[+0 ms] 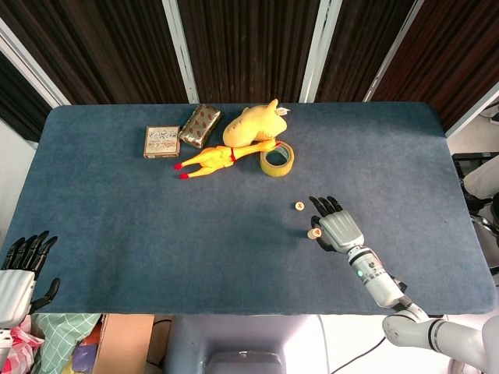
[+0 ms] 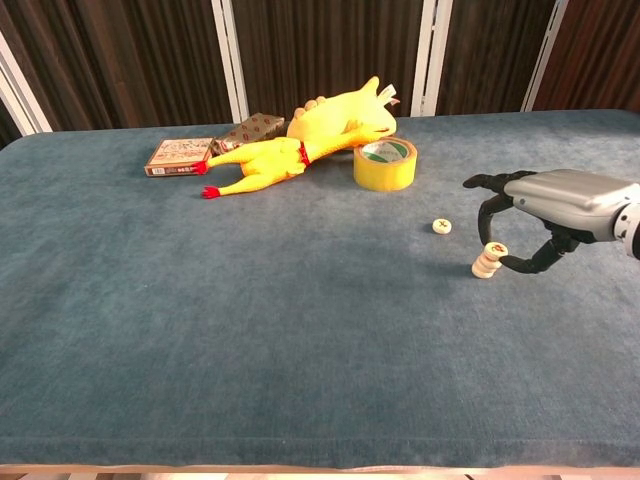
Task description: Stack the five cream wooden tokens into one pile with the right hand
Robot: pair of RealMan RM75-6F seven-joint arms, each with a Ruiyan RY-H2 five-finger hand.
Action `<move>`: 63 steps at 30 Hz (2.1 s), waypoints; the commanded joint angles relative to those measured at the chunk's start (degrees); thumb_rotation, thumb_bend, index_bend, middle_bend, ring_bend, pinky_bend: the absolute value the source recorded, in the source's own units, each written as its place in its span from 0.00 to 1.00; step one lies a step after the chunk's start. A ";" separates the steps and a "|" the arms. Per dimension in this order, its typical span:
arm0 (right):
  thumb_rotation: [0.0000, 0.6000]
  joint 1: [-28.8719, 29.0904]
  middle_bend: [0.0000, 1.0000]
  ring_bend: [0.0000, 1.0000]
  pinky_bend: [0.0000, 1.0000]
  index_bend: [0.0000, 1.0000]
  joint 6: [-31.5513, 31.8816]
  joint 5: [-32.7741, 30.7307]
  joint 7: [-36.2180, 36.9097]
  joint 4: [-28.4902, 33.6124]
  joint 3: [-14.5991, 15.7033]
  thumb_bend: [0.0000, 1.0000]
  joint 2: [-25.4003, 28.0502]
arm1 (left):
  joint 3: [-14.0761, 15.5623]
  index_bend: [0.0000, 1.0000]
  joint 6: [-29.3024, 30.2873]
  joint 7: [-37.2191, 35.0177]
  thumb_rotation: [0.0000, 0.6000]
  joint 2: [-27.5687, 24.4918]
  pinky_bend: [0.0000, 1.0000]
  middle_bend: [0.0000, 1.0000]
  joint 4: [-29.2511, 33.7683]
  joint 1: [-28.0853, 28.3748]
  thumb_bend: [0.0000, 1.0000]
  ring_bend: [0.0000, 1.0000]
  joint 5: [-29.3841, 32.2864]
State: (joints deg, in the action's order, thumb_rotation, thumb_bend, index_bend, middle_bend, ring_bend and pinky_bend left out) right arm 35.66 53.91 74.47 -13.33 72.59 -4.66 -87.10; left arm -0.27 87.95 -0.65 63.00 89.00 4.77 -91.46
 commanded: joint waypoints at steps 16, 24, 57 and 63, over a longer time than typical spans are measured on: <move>1.00 -0.55 0.09 0.00 0.00 0.50 0.13 -0.94 -1.97 1.79 -0.18 0.51 1.18 | 0.04 0.00 0.44 -0.38 1.00 -0.07 0.01 0.00 -0.03 -0.14 0.40 0.00 -0.31; 1.00 0.05 0.09 0.00 0.00 0.48 0.54 -4.69 4.31 2.03 -5.61 0.51 2.54 | -0.04 0.00 0.25 -0.40 1.00 -0.07 0.01 0.00 -0.09 -0.13 0.40 0.00 0.00; 1.00 13.65 0.09 0.00 0.00 0.52 -10.24 -23.39 -10.75 -20.16 -9.92 0.40 -15.59 | -0.46 0.00 -1.14 -0.53 1.00 -0.13 0.01 0.00 -0.13 0.47 0.40 0.00 1.33; 1.00 13.97 0.09 0.00 0.00 0.54 -10.89 -23.61 -11.09 -21.51 -9.88 0.40 -16.34 | -0.49 0.00 -1.30 -0.57 1.00 -0.12 0.01 0.00 -0.21 0.55 0.40 0.00 1.43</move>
State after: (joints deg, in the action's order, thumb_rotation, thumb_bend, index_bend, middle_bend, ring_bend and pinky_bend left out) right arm 49.58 43.13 50.92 -24.38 51.23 -14.53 -103.33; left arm -0.76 86.64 -1.22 62.87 88.79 5.31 -90.03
